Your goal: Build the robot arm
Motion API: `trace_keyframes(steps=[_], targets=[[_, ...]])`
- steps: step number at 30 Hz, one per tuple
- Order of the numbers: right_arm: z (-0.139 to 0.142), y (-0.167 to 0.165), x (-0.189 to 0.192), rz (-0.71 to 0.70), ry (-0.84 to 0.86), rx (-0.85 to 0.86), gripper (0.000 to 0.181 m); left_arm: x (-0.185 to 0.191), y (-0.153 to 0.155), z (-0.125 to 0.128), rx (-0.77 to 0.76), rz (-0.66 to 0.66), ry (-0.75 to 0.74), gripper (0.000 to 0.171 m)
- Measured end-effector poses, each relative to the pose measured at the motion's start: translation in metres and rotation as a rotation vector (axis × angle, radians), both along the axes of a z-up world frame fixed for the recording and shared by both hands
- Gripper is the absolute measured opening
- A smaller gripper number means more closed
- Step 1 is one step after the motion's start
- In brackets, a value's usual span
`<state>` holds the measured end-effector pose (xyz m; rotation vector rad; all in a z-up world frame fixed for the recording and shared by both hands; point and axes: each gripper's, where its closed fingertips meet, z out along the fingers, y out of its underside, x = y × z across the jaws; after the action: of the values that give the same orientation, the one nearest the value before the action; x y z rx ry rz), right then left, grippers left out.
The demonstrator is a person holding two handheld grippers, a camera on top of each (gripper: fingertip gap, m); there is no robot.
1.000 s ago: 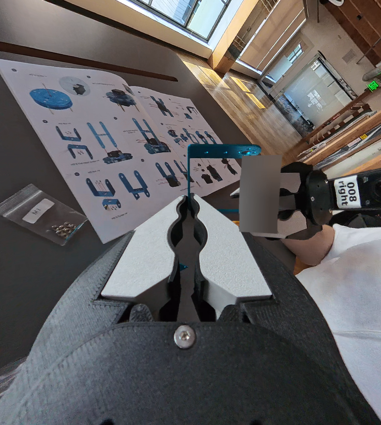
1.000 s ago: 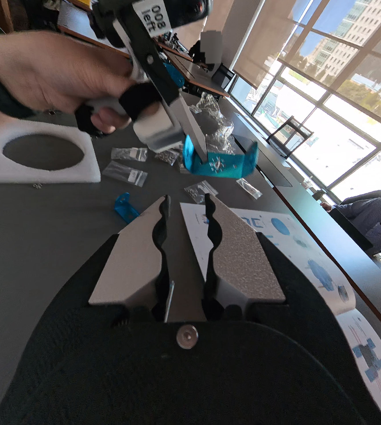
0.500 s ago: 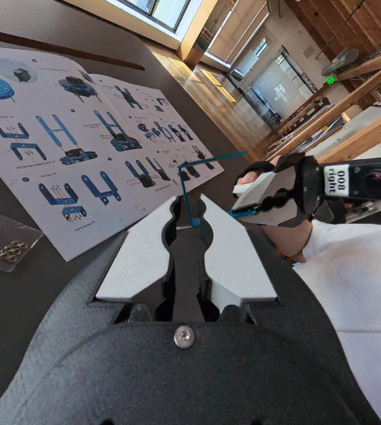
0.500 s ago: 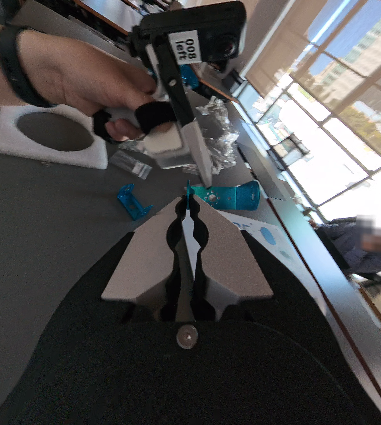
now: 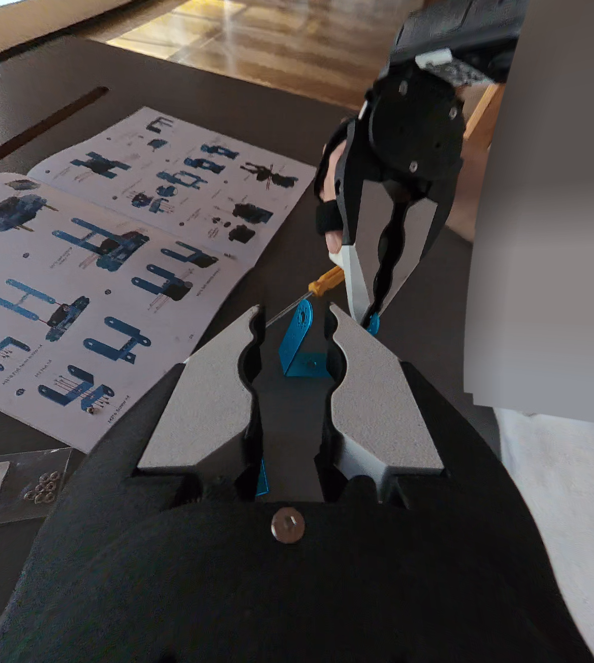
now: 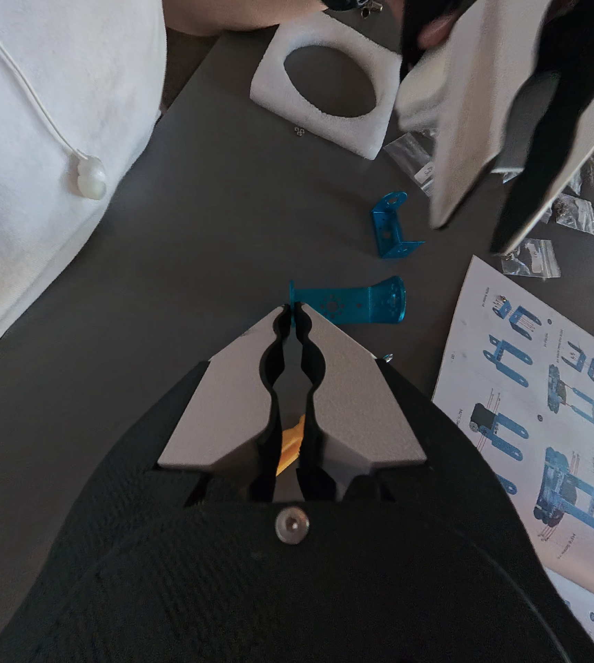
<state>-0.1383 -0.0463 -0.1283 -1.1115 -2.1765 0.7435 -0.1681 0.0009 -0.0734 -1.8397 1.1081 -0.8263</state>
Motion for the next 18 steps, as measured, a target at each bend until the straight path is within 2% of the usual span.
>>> trace_keyframes(steps=[3, 4, 6, 8, 18], targets=[[0.0, -0.001, 0.0, 0.005, -0.004, 0.0, 0.001, 0.005, -0.001, -0.025, -0.019, -0.013, 0.119, 0.027], [0.0, -0.001, -0.001, 0.004, -0.006, 0.006, 0.001, 0.005, -0.001, -0.033, -0.007, -0.02, 0.161, 0.022], [0.0, 0.0, -0.001, -0.001, -0.008, 0.014, 0.001, 0.008, -0.005, -0.041, 0.048, -0.063, 0.219, 0.002], [0.001, 0.001, 0.0, -0.007, -0.005, 0.023, 0.002, 0.008, -0.002, -0.042, 0.093, -0.047, 0.248, 0.001], [0.003, 0.028, 0.004, -0.12, 0.02, 0.055, 0.011, -0.004, -0.01, -0.049, 0.0, -0.063, 0.284, 0.002]])
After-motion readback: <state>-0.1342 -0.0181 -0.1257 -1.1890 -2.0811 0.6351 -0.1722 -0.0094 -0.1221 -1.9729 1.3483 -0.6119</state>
